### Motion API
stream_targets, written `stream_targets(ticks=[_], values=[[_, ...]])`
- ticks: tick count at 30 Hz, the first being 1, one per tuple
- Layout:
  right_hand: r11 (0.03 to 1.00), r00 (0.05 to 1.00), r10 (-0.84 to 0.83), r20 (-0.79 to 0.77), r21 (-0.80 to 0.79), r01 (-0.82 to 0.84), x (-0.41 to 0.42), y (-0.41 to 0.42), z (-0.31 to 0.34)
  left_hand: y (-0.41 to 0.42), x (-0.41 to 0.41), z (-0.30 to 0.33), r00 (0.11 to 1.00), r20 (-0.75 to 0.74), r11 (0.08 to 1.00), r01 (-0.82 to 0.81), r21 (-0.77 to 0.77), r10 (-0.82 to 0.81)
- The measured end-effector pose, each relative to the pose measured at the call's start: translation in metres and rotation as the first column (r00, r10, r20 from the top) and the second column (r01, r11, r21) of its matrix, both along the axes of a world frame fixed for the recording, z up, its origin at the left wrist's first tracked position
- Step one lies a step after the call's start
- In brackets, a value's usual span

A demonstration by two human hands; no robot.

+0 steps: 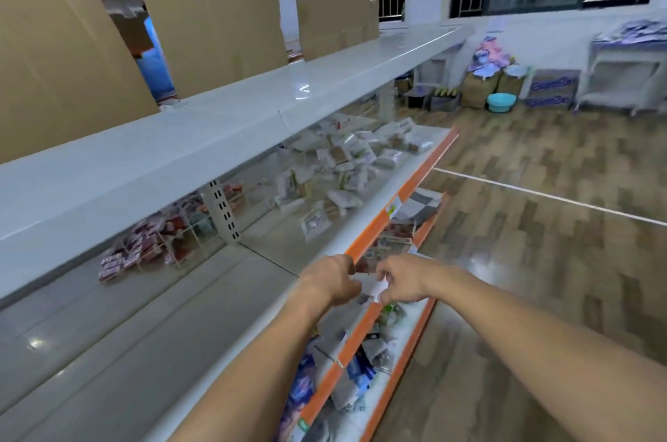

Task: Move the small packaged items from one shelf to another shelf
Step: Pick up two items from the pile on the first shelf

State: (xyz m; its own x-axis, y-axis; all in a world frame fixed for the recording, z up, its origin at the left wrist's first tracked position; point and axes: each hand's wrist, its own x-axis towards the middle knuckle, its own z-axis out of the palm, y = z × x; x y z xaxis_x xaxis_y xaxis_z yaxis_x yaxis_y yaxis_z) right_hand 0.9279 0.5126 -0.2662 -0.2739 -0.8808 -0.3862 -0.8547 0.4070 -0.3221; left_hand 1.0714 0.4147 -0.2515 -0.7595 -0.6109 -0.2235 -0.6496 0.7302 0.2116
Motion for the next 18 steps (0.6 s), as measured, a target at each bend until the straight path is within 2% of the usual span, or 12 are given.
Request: stream_targets(ticks=[8,18], values=[[0.997,0.997,-0.073,-0.013,0.022,0.073,-0.059,-0.014,-0.010,-0.024,-0.073,-0.003,0.998,0.003,0.998,0.057,-0.007,-0.057],[0.992,0.992,-0.127,0.021,-0.023,0.128,-0.150,-0.076,0.004,-0.095,-0.172,0.000,0.995,0.036,0.995,0.096,-0.039,-0.095]])
